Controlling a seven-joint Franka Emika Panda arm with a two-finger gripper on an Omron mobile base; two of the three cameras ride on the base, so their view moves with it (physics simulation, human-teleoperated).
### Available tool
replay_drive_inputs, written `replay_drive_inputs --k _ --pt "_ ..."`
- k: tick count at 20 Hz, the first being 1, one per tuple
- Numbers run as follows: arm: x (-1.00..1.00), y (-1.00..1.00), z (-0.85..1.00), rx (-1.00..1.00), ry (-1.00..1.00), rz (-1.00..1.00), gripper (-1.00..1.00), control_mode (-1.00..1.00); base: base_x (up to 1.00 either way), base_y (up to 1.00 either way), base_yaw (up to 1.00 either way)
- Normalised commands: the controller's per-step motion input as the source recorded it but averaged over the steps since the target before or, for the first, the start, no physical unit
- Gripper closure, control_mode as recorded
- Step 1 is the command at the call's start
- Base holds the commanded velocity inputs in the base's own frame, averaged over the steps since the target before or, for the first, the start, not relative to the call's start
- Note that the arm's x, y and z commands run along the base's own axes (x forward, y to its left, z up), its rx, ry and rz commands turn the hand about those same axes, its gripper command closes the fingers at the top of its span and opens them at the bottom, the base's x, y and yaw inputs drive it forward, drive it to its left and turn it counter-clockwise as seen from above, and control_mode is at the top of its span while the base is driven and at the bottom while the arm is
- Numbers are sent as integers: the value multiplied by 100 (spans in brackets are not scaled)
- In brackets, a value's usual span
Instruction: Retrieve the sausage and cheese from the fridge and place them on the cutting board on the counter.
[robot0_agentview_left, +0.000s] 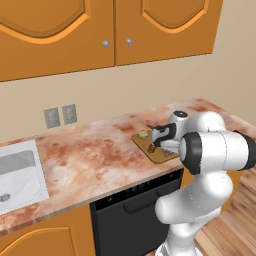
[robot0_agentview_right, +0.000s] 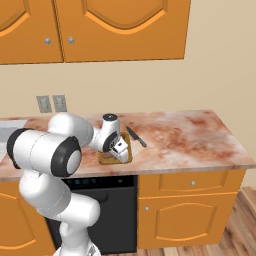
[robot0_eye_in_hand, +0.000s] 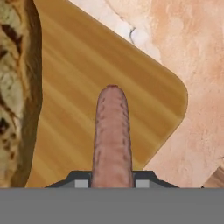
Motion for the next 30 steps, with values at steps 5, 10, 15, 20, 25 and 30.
replay_drive_inputs --k 5,10,15,20,25,30 --pt "22 0 -6 0 0 -2 100 -100 0 0 0" --pt "20 0 -19 0 0 -2 100 -100 0 0 0" --pt "13 0 -18 0 0 -2 100 -100 0 0 0" --pt "8 0 -12 0 0 -2 100 -100 0 0 0" --pt "0 -4 -11 0 0 0 -100 -100 0 0 0" --pt "0 -7 -1 0 0 0 -100 -100 0 0 0"
